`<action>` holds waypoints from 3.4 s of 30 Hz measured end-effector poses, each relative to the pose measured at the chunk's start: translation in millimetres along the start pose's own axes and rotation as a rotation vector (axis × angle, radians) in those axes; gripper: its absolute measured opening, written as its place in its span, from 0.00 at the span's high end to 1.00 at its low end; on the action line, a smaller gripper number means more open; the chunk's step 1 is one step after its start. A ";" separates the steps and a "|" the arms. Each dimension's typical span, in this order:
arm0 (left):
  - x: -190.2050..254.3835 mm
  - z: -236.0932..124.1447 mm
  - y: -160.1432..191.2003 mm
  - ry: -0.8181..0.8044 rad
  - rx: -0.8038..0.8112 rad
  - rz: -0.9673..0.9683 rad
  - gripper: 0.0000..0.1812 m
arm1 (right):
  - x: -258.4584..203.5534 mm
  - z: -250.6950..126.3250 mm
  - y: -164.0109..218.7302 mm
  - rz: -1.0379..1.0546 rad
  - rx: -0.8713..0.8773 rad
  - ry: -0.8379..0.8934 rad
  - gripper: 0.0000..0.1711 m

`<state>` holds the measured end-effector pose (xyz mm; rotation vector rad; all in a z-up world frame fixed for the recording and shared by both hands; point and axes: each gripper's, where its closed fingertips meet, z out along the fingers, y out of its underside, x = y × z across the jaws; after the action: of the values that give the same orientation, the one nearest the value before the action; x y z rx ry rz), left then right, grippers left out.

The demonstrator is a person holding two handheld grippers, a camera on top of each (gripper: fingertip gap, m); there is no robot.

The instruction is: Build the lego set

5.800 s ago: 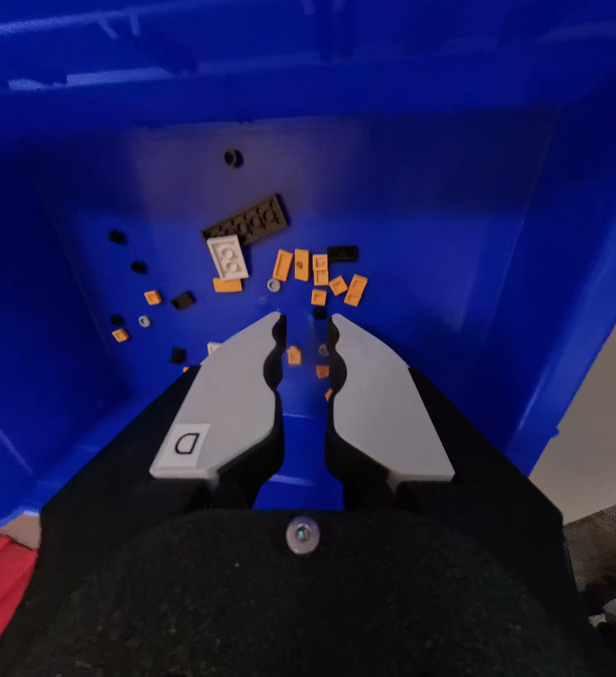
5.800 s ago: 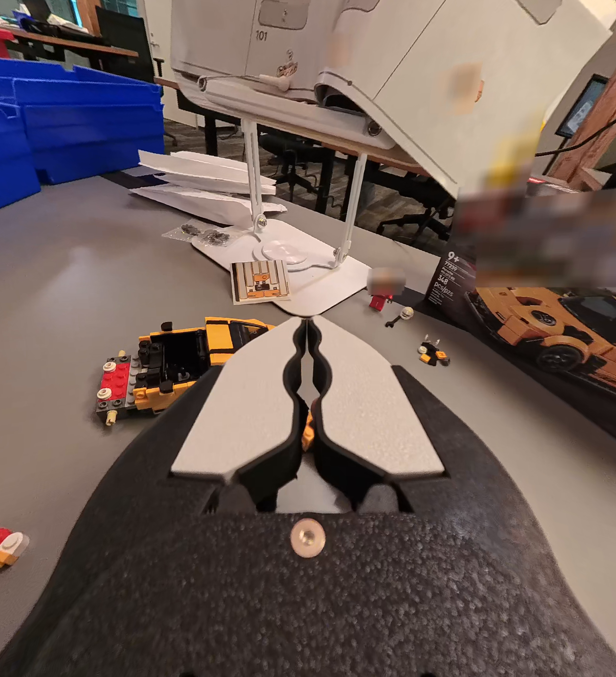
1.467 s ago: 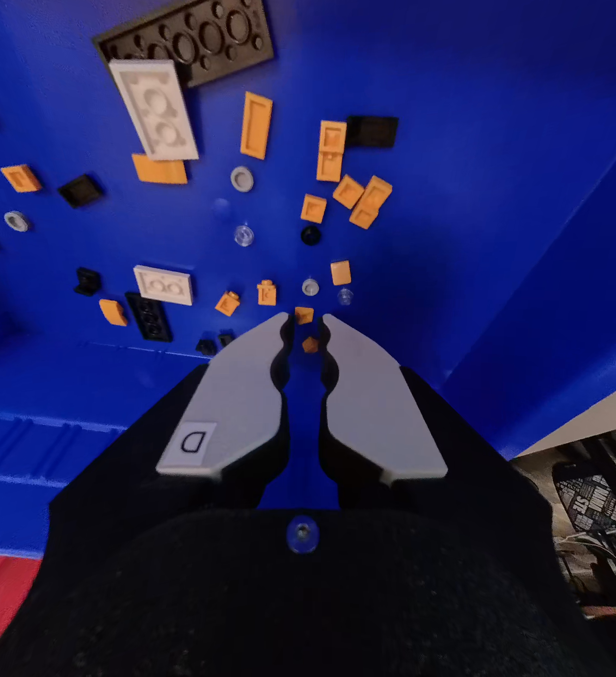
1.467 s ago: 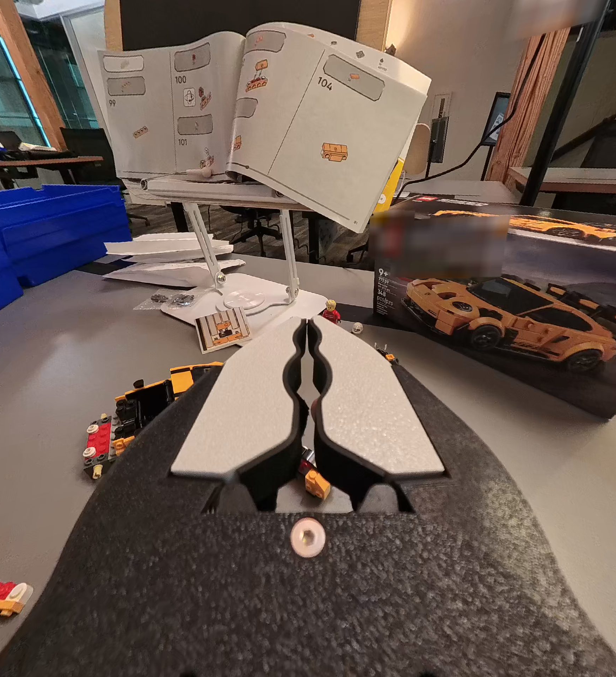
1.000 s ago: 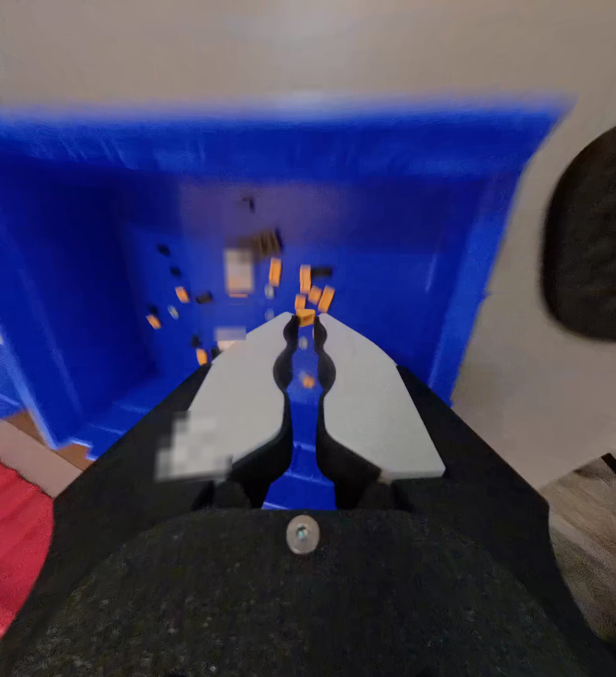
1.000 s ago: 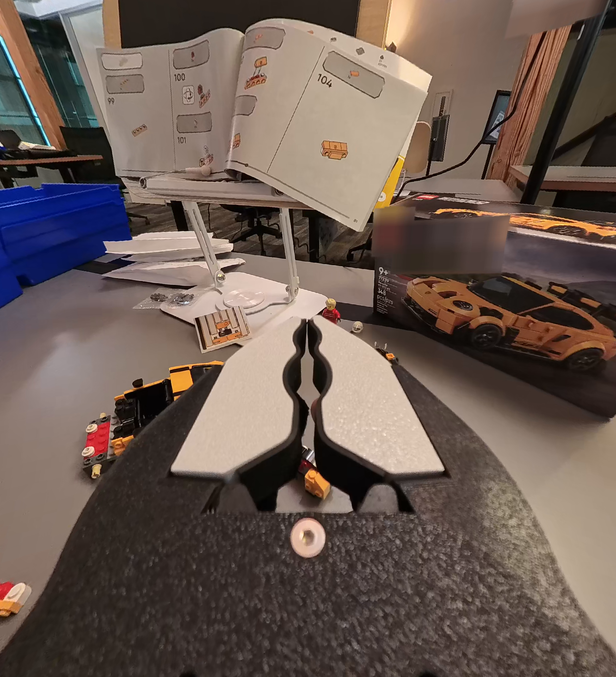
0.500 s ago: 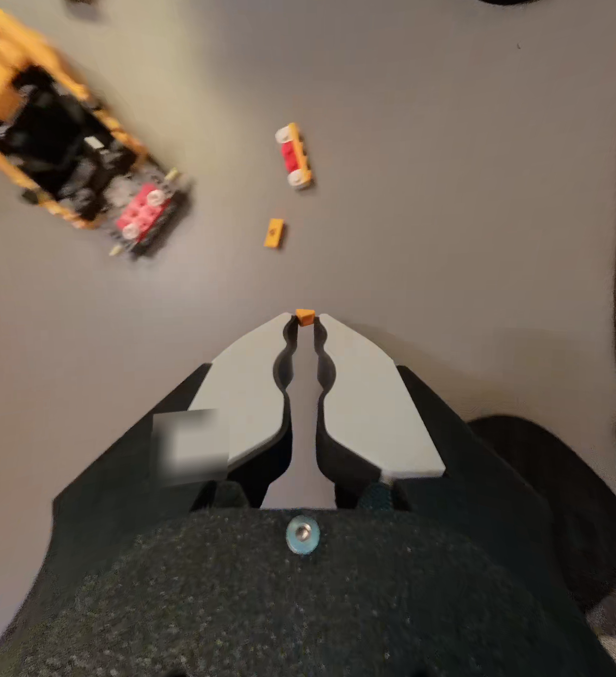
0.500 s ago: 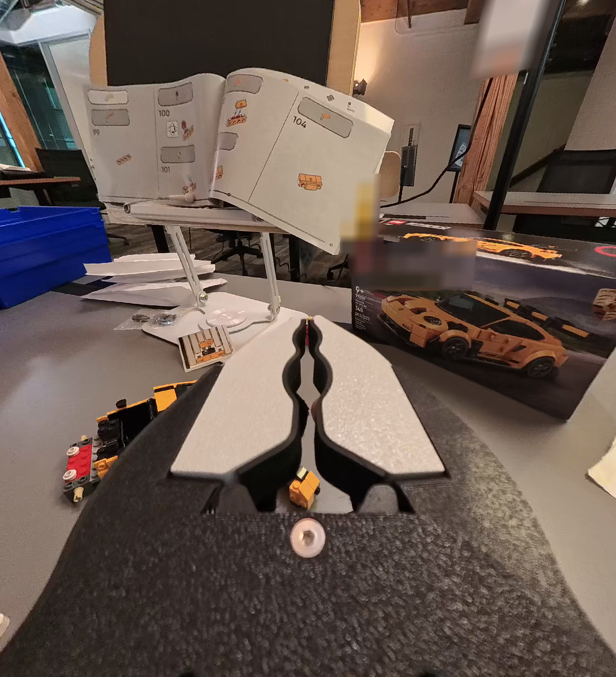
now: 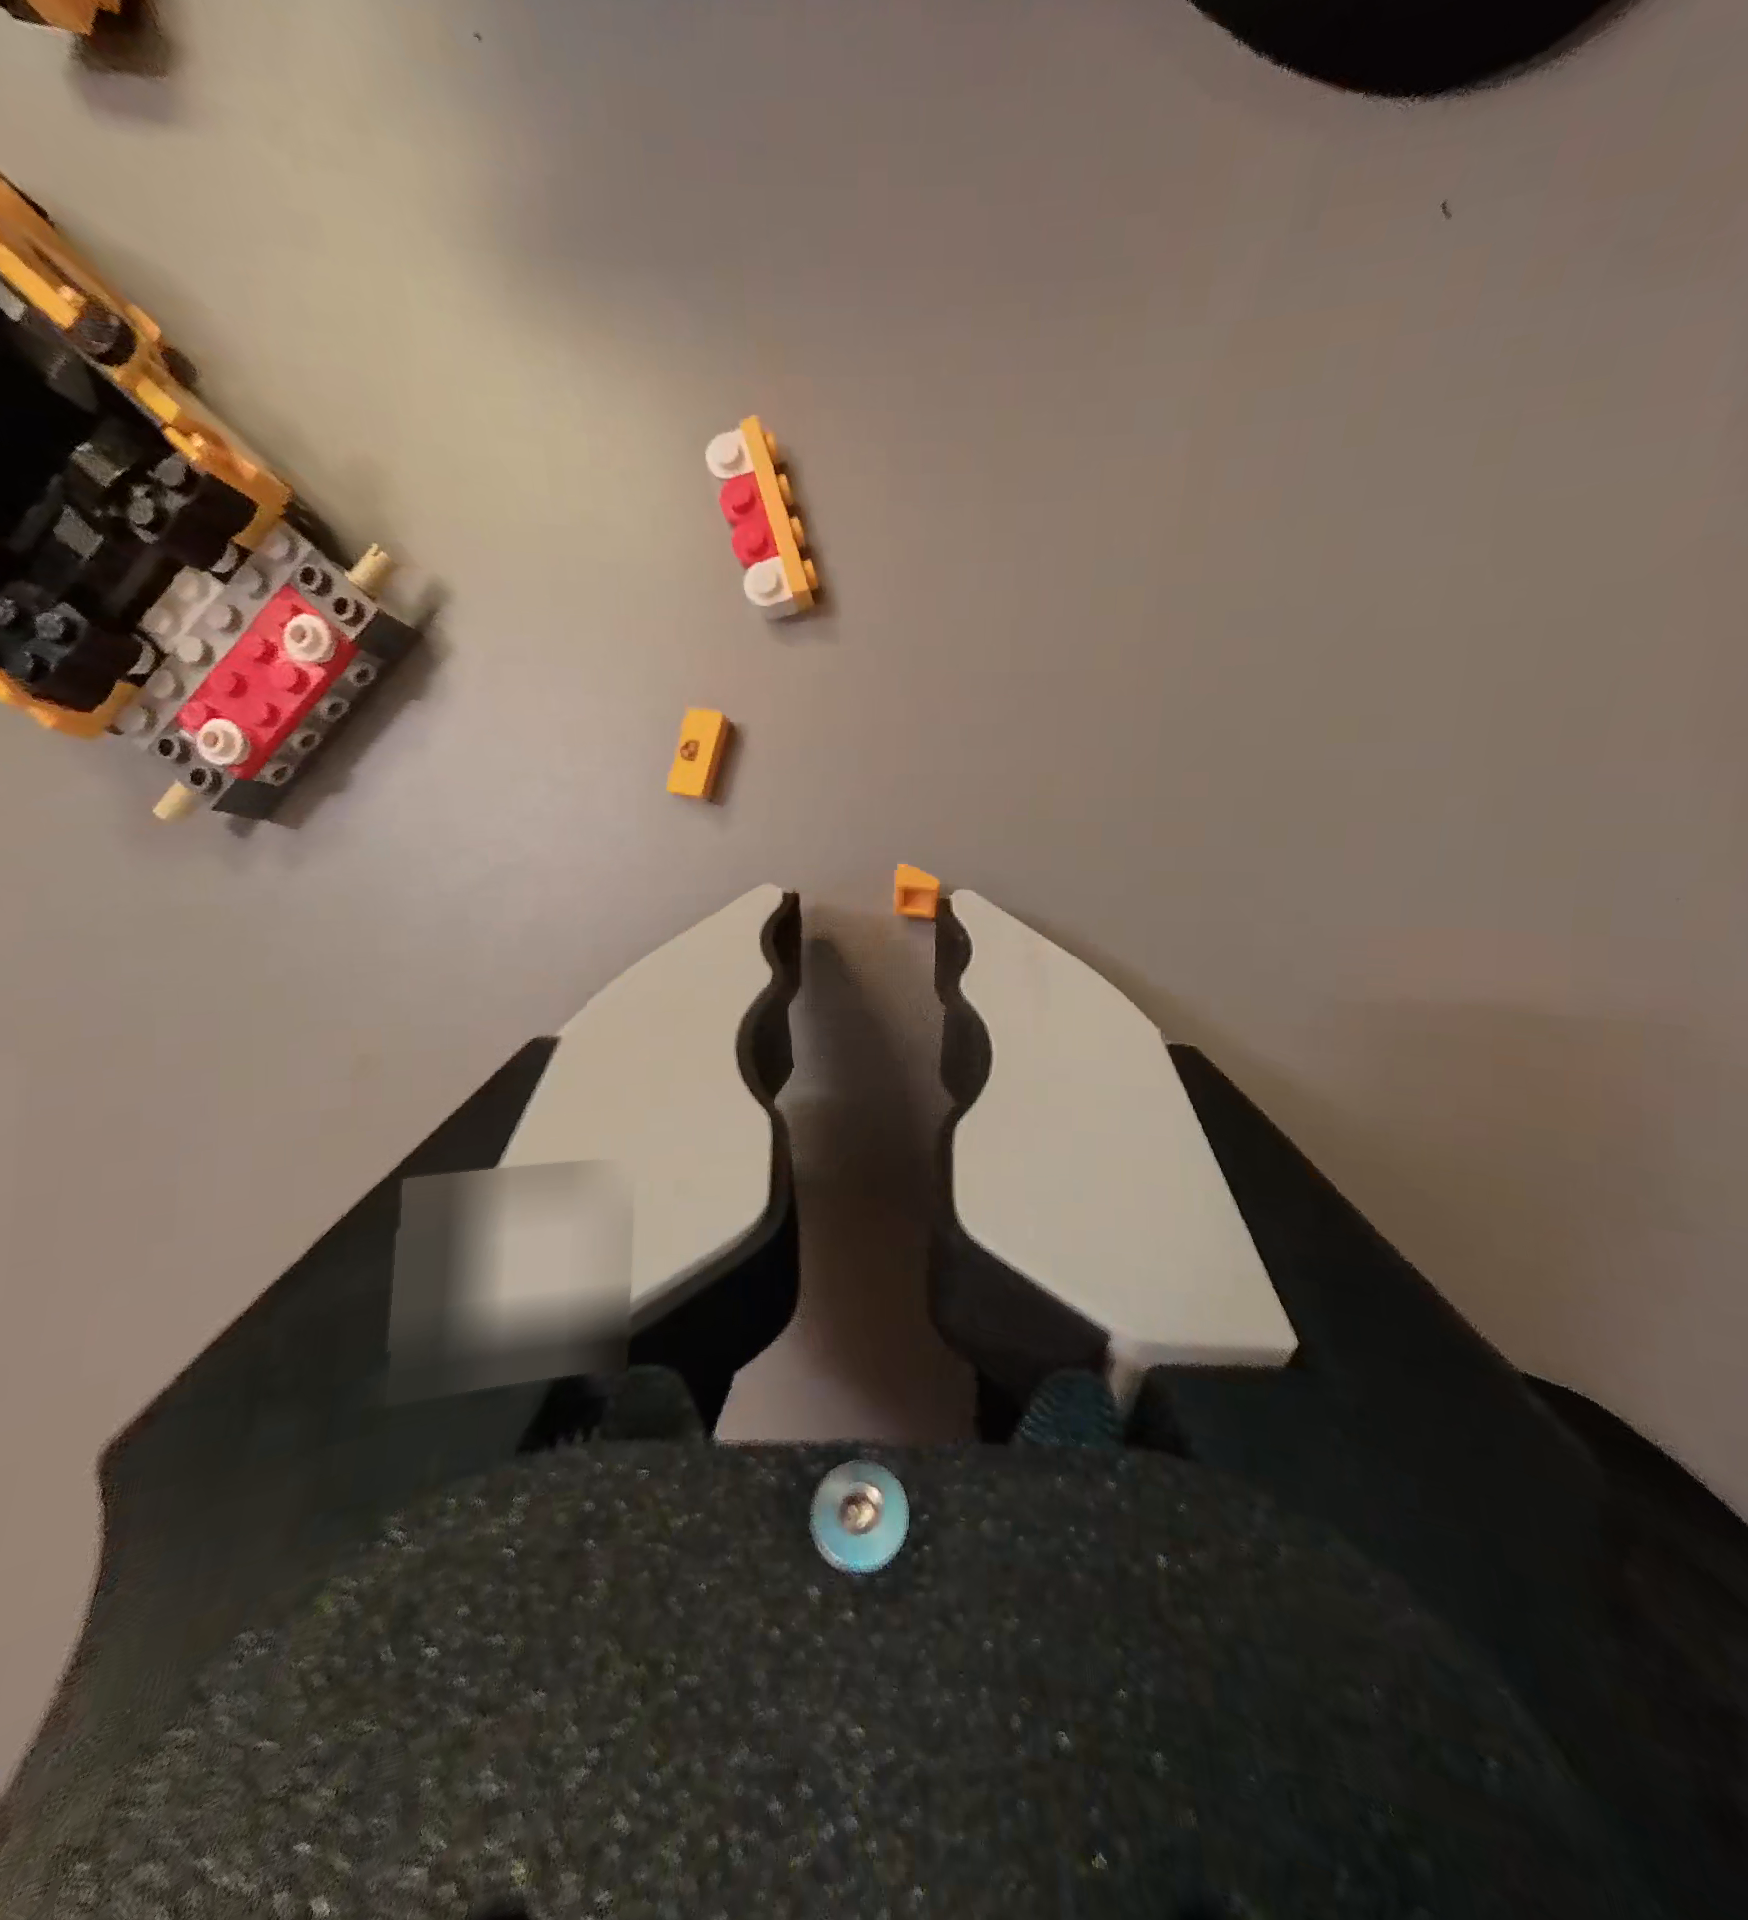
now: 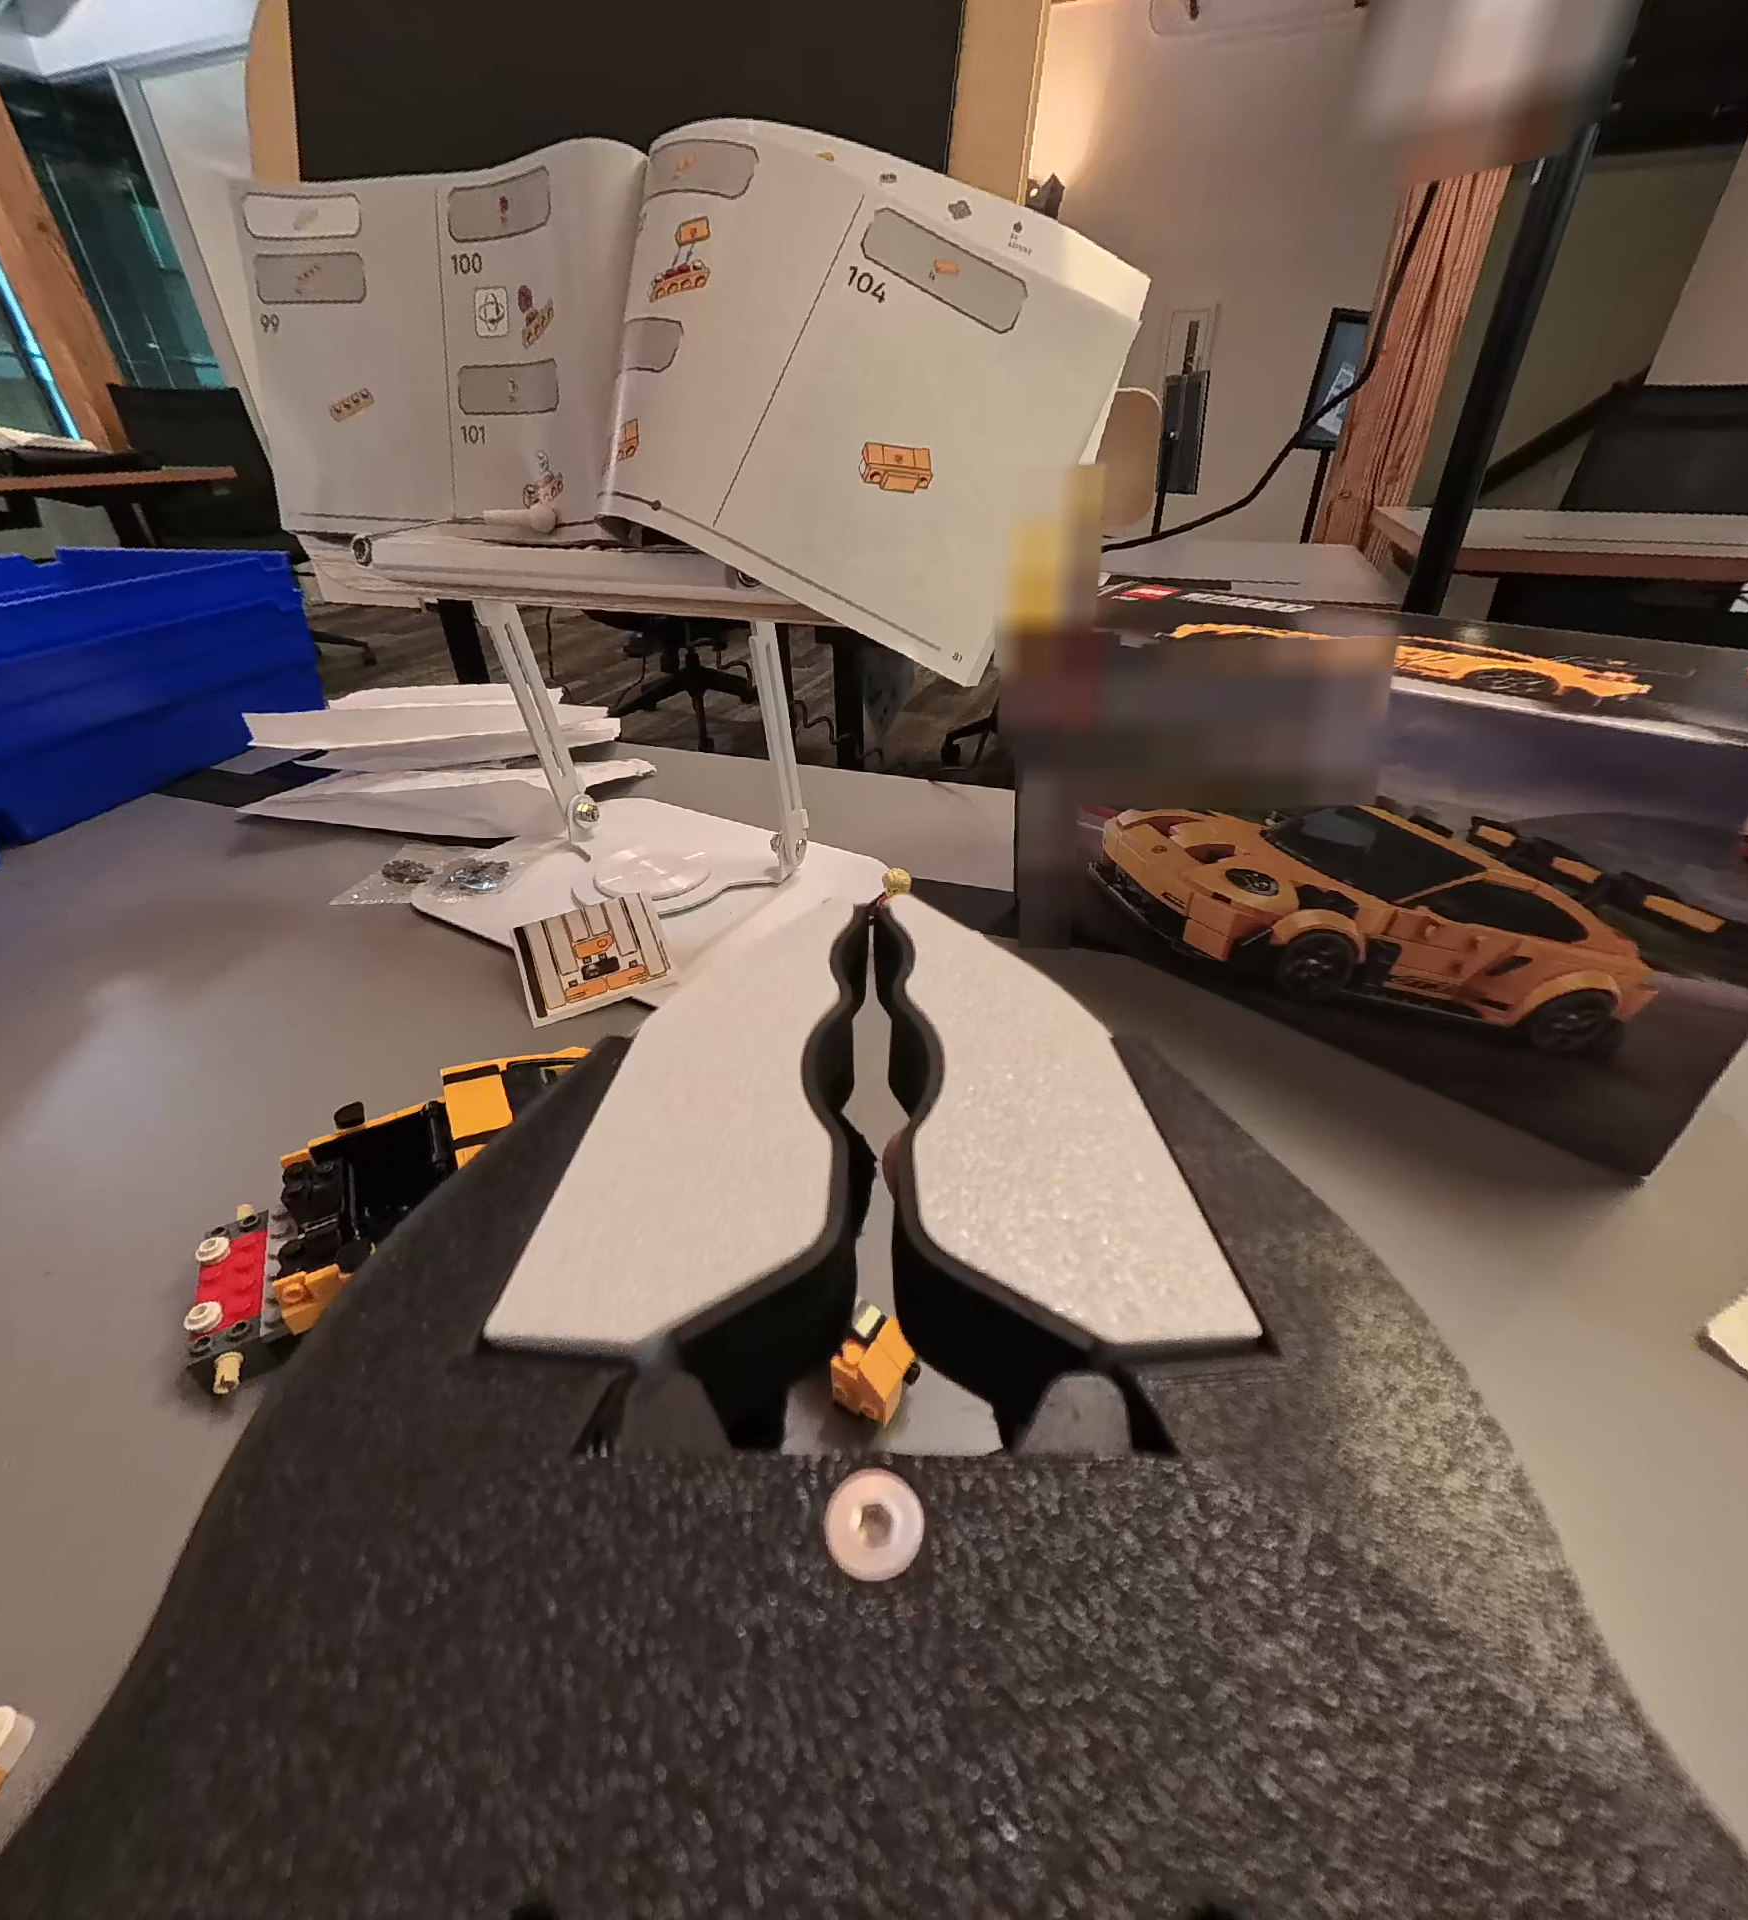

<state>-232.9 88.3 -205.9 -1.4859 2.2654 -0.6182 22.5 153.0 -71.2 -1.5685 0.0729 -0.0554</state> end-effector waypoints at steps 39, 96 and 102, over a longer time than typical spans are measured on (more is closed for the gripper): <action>-42.3 -222.3 356.7 -0.122 -0.901 -0.963 0.94 | -2.8 2.9 9.4 0.027 -0.041 -0.025 1.00; -53.9 -0.2 -18.6 0.081 0.250 -0.203 0.93 | -106.6 -15.2 33.8 -0.184 -0.142 -0.505 1.00; -37.5 9.2 -17.6 0.125 0.207 -0.124 0.92 | -137.2 -29.5 57.4 -0.274 -0.235 -0.681 0.99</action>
<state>-200.4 115.2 -201.9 -1.5301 2.1331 -0.9757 -117.3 134.9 -127.1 -1.7467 -0.6914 0.2821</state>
